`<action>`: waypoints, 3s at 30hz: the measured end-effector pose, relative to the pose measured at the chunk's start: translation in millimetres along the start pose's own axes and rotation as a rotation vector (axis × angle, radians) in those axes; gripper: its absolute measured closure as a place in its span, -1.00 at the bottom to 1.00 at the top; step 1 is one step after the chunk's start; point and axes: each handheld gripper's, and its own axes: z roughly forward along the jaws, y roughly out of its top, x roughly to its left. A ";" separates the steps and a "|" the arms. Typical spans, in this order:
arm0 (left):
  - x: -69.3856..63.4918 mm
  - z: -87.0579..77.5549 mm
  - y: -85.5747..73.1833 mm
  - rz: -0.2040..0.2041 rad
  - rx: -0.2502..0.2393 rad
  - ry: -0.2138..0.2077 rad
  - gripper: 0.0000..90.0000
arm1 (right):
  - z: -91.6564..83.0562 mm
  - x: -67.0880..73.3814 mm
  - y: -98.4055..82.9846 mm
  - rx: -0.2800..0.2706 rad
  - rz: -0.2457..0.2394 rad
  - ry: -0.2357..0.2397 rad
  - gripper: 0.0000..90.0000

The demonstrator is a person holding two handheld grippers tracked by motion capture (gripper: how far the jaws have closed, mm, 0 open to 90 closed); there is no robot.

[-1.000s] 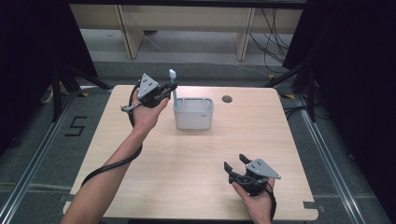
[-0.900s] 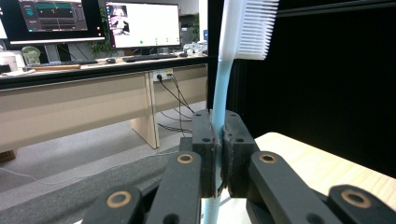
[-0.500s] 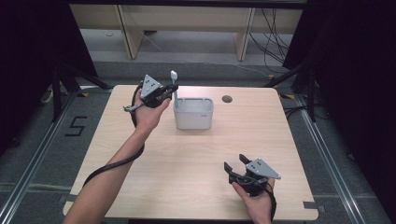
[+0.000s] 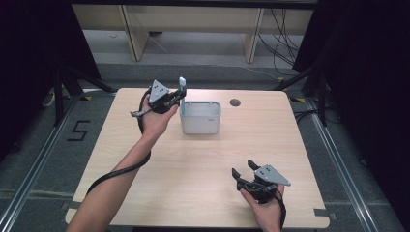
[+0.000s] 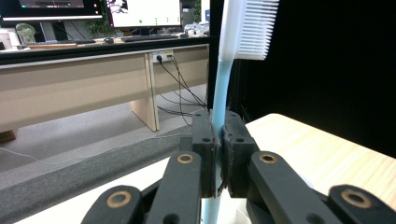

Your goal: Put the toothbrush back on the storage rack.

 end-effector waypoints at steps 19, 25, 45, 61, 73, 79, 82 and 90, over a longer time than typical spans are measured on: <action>1.1 4.6 -13.0 -0.009 0.052 0.000 0.89 | 1.0 0.3 -0.7 0.003 -0.008 0.009 -0.29; 2.2 4.7 -15.8 -0.011 0.058 0.001 0.89 | 2.5 -2.5 -0.4 -0.013 -0.054 0.005 -0.29; 3.3 9.2 -28.4 -0.022 0.104 0.001 0.89 | 4.1 -2.5 -1.6 -0.019 -0.052 0.014 -0.29; 4.0 12.3 -38.3 -0.041 0.129 0.001 0.88 | 5.1 -0.9 -2.2 -0.005 -0.031 0.023 -0.29; 4.8 14.8 -43.4 -0.042 0.146 0.004 0.88 | 4.9 -2.3 -2.3 -0.006 -0.059 0.004 -0.29; 4.1 16.2 -46.4 -0.045 0.157 0.002 0.88 | 5.0 -2.6 -2.7 -0.007 -0.060 0.005 -0.29; 3.8 16.6 -47.2 -0.045 0.165 0.000 0.88 | 6.1 -2.2 -3.1 -0.016 -0.053 0.011 -0.29; 5.1 18.1 -49.9 -0.050 0.179 0.003 0.88 | 6.1 0.0 -3.7 -0.009 -0.018 0.026 -0.29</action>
